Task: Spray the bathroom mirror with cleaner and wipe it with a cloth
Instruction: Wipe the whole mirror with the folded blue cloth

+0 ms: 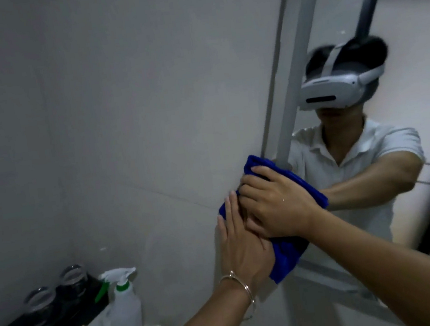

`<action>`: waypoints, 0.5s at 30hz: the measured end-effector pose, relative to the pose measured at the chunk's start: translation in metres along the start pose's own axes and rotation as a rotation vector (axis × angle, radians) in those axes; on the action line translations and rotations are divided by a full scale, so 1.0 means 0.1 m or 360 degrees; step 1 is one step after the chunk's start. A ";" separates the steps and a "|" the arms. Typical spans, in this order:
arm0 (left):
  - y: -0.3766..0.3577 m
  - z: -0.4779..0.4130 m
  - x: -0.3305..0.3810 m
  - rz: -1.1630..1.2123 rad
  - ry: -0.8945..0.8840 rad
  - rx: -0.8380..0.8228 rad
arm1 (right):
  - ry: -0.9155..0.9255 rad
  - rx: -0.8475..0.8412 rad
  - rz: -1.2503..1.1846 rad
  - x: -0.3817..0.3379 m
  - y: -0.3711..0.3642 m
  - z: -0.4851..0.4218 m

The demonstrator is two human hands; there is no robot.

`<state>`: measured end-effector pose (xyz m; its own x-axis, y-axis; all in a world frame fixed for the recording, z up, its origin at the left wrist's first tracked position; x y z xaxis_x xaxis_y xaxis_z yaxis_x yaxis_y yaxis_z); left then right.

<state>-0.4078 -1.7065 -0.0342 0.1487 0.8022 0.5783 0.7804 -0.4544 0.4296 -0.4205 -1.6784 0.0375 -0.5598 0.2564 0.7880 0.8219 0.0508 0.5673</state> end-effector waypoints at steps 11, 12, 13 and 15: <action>0.66 -1.47 1.93 -0.0309 -0.0575 0.0328 | -0.0709 0.0558 0.0144 1.91 1.36 0.70; 0.64 -1.51 2.15 -0.0326 -0.0691 0.0286 | -0.0818 0.0586 0.0141 2.01 1.42 0.88; 0.61 -1.53 2.36 -0.0348 -0.0794 0.0248 | -0.0909 0.0584 0.0151 2.09 1.48 1.06; 0.54 -1.49 2.75 -0.0370 -0.0936 0.0222 | -0.1067 0.0544 0.0186 2.18 1.57 1.39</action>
<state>-0.4156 -1.5682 0.2511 0.2433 0.9699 -0.0123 0.8980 -0.2204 0.3807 -0.3990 -1.4802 0.2650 -0.3728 0.8045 0.4625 0.9200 0.2555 0.2972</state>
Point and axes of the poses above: each hand's wrist, its own z-axis away from the middle knuckle, its own y-axis out of the back of the hand, x = y × z, the point moved 7 cm from there along -z, towards the middle knuckle, and after that the axes turned 4 degrees about y, right-handed, at the moved point
